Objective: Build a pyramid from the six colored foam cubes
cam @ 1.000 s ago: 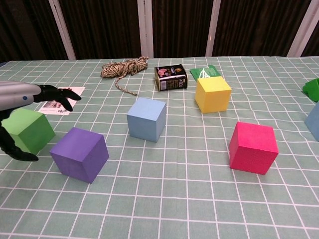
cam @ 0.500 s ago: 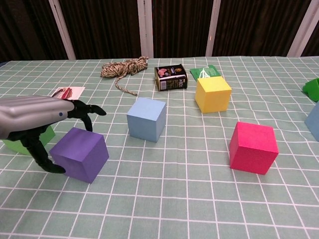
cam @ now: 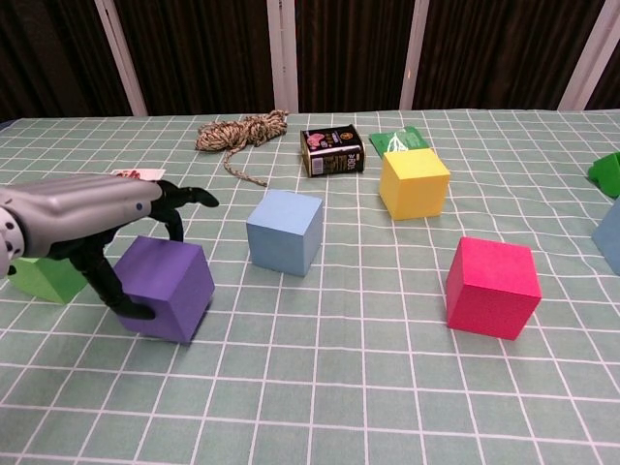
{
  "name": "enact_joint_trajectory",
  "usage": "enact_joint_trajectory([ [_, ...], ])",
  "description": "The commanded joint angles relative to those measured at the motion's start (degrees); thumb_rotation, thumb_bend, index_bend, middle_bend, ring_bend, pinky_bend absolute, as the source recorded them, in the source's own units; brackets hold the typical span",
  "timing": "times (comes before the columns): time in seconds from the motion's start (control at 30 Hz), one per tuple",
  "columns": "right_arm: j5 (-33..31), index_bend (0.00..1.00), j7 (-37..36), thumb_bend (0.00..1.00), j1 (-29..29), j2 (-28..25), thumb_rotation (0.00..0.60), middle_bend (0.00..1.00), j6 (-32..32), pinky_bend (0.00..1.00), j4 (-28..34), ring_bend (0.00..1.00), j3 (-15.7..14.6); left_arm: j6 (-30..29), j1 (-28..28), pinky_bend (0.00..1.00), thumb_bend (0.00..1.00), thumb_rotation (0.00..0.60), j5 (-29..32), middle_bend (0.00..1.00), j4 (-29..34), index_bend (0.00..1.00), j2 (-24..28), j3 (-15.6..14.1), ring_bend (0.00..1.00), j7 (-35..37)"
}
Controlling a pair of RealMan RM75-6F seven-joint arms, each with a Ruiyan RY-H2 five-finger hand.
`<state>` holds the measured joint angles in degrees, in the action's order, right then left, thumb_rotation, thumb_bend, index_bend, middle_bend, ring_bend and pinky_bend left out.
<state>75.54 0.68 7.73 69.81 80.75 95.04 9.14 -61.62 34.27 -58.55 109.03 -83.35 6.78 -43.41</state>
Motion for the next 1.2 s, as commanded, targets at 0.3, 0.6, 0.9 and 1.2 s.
enact_joint_trajectory([
  [0.3, -1.0, 0.0, -0.9, 0.18, -0.2, -0.5, 0.6, 0.0, -0.3, 0.0, 0.7, 0.0, 0.3, -0.6, 4.0, 0.0, 0.22, 0.6, 6.3, 0.39, -0.9, 0.07, 0.9, 5.8, 0.01, -1.3],
  [0.6, -2.0, 0.0, -1.7, 0.18, -0.1, -0.9, 0.6, 0.0, -1.2, 0.0, 0.9, 0.0, 0.6, 3.2, 10.4, 0.0, 0.22, 0.6, 14.7, 0.39, -7.5, 0.07, 0.1, 10.2, 0.01, -2.9],
  [0.9, -2.3, 0.0, -1.6, 0.18, 0.1, -0.8, 0.6, 0.0, -1.7, 0.0, 1.2, 0.0, 0.5, 8.3, 15.5, 0.0, 0.22, 0.6, 21.1, 0.39, -15.7, 0.07, -2.0, 11.0, 0.01, -2.1],
  [1.2, -2.5, 0.0, -1.5, 0.18, 0.2, -0.8, 0.6, 0.0, -1.9, 0.0, 1.5, 0.0, 0.5, 12.7, 19.4, 0.0, 0.22, 0.6, 23.2, 0.39, -22.3, 0.07, -5.7, 9.9, 0.01, -0.6],
])
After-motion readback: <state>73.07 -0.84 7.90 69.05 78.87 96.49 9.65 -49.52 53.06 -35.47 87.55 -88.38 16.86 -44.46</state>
